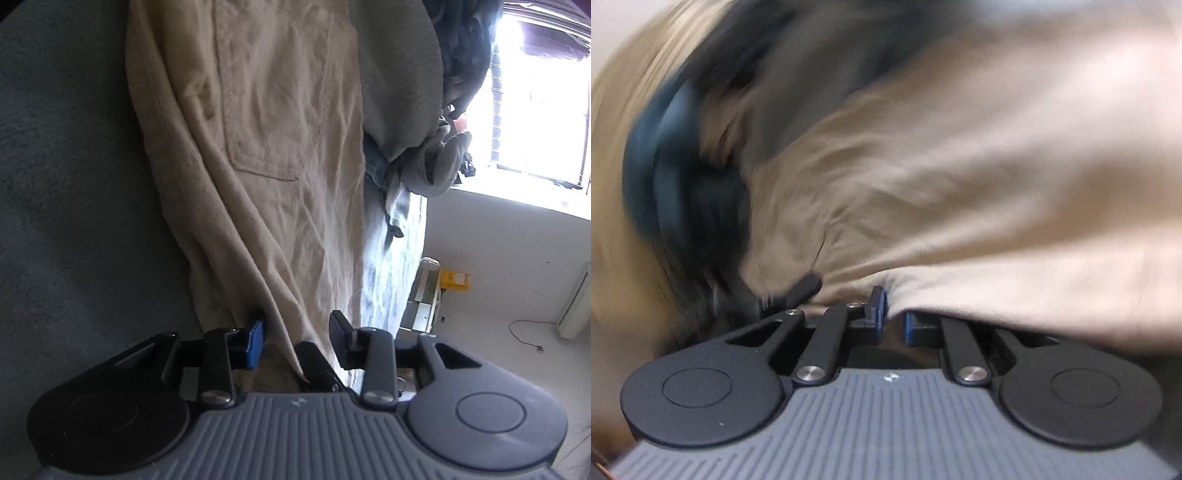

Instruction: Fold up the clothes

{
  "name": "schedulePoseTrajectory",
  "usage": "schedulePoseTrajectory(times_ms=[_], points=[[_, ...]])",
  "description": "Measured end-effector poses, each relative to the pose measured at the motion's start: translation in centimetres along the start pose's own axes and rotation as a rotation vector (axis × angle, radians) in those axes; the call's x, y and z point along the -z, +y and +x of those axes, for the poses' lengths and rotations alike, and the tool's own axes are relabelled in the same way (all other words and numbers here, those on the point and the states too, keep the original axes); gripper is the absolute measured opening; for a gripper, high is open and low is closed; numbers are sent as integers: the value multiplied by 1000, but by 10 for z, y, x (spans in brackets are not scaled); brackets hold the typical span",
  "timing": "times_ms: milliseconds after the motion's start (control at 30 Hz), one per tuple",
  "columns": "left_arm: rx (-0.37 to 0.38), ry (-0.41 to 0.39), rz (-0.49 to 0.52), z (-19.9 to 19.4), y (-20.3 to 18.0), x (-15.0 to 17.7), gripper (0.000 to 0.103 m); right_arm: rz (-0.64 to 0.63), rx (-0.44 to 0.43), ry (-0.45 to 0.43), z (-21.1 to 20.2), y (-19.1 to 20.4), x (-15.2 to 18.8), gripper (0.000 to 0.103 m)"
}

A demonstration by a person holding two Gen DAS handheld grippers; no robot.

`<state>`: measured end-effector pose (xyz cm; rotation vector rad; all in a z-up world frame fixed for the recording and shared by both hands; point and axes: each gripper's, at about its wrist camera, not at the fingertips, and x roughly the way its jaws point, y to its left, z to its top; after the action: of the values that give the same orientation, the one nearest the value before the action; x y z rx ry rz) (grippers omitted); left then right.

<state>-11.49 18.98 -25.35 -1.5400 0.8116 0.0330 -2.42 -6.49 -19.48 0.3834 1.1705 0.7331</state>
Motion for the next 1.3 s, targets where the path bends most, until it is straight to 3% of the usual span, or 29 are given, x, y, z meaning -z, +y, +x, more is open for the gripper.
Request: schedulePoseTrajectory(times_ms=[100, 200, 267, 367, 500, 600, 700, 767, 900, 967, 1167, 1300], points=[[1, 7, 24, 4, 0, -2, 34, -415, 72, -80, -6, 31, 14, 9], [14, 24, -5, 10, 4, 0, 35, -633, 133, -128, -4, 43, 20, 9], [36, 31, -28, 11, 7, 2, 41, -629, 135, -143, -8, 39, 16, 9], [49, 22, -47, 12, 10, 3, 45, -501, 103, -134, -7, 33, 4, 8], [48, -41, 4, 14, 4, -3, 42, -298, 33, -122, -12, 16, -5, 7], [69, -83, 30, 14, -1, -5, 41, -281, 27, -120, -15, 13, -2, 7], [80, -103, 51, 11, -6, -5, 31, -248, 18, -67, -21, 6, 4, 10], [76, -104, 55, 9, -7, -5, 17, -209, -18, -45, -27, 4, 10, 10], [73, -100, 73, -2, -7, -2, 10, -303, -31, -32, -22, 21, 20, 10], [78, -99, 82, -10, -7, 0, 7, -390, 7, -40, -8, 33, 22, 10], [70, -92, 89, -21, 2, 6, 2, -701, 312, -143, 29, 54, 31, 7], [54, -85, 95, -20, 7, 6, 2, -579, 259, -89, -2, 49, 41, 8]])
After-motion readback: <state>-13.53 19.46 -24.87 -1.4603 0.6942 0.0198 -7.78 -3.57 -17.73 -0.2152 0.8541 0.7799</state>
